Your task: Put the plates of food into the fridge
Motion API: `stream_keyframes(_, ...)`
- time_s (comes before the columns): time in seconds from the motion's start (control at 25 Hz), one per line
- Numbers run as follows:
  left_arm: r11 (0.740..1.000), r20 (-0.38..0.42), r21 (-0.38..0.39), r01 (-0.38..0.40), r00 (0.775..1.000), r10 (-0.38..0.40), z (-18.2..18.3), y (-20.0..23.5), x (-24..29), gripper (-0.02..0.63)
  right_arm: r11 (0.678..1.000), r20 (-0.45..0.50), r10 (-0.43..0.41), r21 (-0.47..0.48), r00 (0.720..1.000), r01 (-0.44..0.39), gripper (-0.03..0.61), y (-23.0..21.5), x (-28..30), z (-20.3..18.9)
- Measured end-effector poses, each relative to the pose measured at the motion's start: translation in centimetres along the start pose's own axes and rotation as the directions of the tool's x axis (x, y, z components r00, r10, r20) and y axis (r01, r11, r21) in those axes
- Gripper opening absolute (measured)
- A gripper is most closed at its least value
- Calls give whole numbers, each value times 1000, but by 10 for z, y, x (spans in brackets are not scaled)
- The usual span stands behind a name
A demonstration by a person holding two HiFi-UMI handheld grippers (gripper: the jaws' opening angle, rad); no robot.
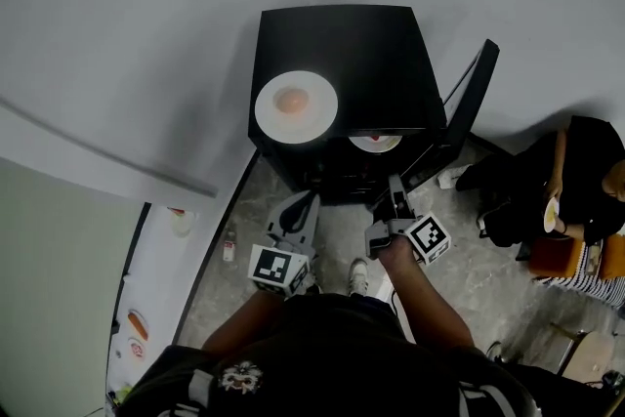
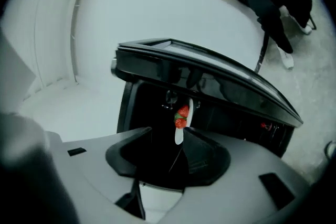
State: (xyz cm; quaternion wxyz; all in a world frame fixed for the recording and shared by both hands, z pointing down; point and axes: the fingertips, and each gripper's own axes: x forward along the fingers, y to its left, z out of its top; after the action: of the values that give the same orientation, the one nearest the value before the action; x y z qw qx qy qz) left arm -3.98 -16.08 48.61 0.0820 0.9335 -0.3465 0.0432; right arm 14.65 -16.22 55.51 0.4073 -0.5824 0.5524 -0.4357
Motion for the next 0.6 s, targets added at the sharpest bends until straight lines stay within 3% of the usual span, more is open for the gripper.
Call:
stream_keyframes(0.12,1000,24,8,14,1000,-14,7,-6,0,23,988,-23,76,-131,997,-79,173,30,-16,3)
stream_keyframes(0.24,1000,34,13,23,999,-23,13,-10,1,23,942,-64,175,-279,982,-186,173,63,-24,4)
stream_keyframes(0.32,1000,35,16,24,999,-24,17,-13,1,23,876,-107,218,-416,970,-243,167,82,-27,1)
stream_keyframes(0.44,999,35,23,27,999,-28,24,-18,-1,23,745,-163,232,-604,959,-283,133,102,-35,-6)
stream_keyframes(0.6,999,48,31,28,998,-29,29,-18,-4,23,576,-205,228,-760,952,-301,43,119,-44,-19)
